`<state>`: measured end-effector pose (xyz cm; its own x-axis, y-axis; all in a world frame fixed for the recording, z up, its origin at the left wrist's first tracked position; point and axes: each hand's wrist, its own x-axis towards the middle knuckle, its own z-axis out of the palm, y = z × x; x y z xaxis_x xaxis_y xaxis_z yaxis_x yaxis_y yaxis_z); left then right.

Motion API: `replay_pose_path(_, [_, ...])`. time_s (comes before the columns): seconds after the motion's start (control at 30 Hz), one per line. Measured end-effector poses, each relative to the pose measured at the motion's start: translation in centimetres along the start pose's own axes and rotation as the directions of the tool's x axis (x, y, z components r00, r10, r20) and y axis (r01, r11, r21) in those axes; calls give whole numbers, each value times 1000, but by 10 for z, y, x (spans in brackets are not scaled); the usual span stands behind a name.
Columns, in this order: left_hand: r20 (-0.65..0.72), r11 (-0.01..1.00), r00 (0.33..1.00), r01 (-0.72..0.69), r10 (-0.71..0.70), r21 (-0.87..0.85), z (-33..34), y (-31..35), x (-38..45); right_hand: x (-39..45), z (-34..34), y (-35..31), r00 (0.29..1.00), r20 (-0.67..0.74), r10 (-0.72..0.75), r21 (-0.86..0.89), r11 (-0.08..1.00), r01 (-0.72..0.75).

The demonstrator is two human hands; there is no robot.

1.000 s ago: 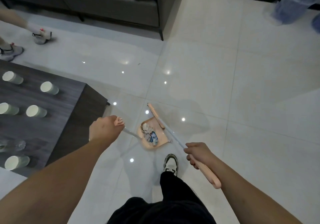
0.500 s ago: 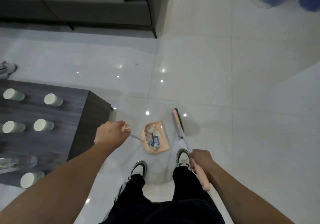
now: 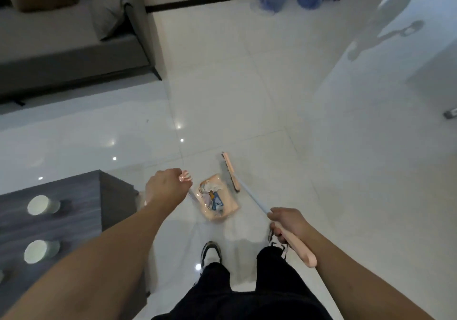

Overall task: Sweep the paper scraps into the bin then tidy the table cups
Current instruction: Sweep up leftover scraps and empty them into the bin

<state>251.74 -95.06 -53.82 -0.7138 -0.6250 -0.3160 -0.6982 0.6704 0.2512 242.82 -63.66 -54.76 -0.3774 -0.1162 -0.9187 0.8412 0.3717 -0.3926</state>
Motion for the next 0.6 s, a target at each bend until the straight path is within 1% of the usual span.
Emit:
replay_pose_path(0.17, [-17, 973, 974, -223, 224, 54, -8, 72, -6, -35, -54, 29, 985, -159, -70, 129, 987, 91])
replay_pose_path(0.33, [-5, 900, 901, -432, 433, 51, 1, 181, -39, -79, -132, 76, 945, -317, -76, 293, 940, 174])
replay_pose_path(0.47, [19, 782, 784, -621, 621, 55, 23, 292, -96, -119, -209, 138, 904, -424, -62, 402, 881, 248])
replay_pose_path(0.6, [30, 617, 619, -784, 784, 64, 55, 408, -179, -159, -294, 215, 847, -531, -8, 485, 817, 312])
